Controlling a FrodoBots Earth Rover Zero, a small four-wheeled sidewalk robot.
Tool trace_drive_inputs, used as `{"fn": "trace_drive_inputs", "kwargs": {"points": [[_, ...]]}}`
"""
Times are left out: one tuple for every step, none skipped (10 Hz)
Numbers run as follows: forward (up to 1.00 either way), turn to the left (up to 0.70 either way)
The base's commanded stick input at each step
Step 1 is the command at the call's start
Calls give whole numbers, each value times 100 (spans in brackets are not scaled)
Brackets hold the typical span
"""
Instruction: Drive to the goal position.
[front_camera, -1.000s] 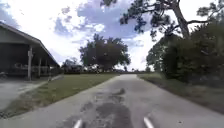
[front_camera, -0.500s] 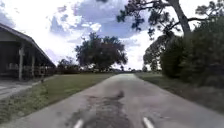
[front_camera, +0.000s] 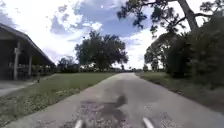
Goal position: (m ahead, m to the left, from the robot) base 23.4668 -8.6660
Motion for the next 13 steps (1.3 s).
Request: {"fn": "trace_drive_inputs", "kwargs": {"points": [[70, -9], [70, 0], [70, 0], [70, 0], [70, 0], [70, 0], [70, 0], [70, 0], [70, 0], [70, -2], [70, -9], [70, -31], [70, -31]]}}
